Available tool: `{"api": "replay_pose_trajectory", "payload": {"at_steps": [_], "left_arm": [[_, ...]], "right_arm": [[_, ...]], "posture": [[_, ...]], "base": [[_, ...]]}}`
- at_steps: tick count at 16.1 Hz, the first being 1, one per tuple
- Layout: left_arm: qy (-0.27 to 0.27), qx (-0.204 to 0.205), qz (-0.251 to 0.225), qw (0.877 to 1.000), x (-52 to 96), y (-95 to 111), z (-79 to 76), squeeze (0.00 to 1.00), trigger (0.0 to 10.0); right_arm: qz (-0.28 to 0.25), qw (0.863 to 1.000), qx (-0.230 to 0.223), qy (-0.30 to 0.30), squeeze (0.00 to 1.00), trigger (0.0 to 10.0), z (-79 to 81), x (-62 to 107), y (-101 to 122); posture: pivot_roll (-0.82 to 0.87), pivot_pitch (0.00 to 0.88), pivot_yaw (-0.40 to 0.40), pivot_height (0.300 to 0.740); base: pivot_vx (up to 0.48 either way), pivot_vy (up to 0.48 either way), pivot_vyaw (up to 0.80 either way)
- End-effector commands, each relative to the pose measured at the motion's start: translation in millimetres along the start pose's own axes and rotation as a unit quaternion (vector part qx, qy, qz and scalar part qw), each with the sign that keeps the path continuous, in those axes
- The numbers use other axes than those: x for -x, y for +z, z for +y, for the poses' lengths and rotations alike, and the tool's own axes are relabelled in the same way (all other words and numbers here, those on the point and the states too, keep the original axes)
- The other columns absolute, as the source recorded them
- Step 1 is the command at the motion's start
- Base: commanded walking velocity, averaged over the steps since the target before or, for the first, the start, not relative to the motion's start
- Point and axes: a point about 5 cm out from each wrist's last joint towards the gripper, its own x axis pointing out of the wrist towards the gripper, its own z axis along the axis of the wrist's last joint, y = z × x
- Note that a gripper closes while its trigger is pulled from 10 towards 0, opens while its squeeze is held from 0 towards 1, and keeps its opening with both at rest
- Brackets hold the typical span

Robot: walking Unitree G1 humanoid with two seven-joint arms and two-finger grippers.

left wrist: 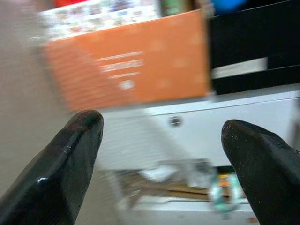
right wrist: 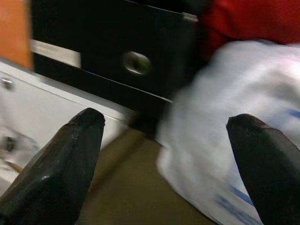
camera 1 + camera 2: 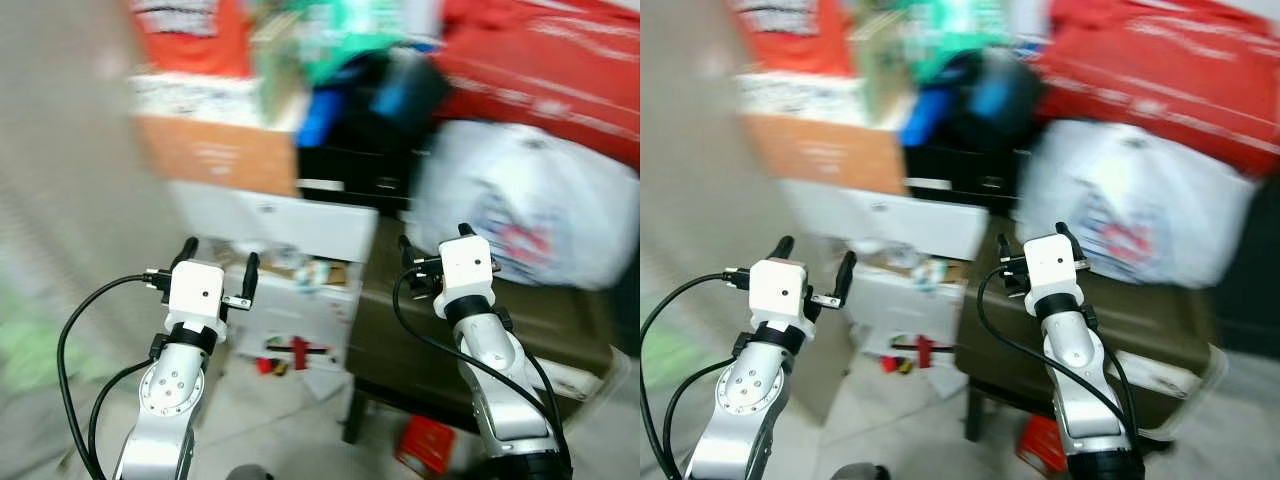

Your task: Clean up the room

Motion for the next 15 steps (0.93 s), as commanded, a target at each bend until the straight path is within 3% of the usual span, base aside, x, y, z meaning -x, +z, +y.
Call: {"api": "replay_pose_trajectory", "payload": {"at_steps": [1, 15], "left_arm": [[0.01, -0.008, -0.003, 1.0, 0.2, 0.9, 1.9, 0.0, 10.0], [0.017, -0.006, -0.005, 1.0, 1.2, 0.2, 2.5, 0.0, 10.0]], "right_arm": [[-0.006, 1.0, 0.001, -0.002, 0.0, 10.0, -1.3, -1.8, 3.0], [-0.009, 1.0, 0.001, 0.001, 0.0, 10.0, 0.3, -5.8, 3.6]], "posture": [[-0.07, 0.0, 0.016, 0.74], [-0.07, 0.002, 0.014, 0.74]], "base": [[0.0, 0.0, 0.8], [0.0, 0.0, 0.8]]}}
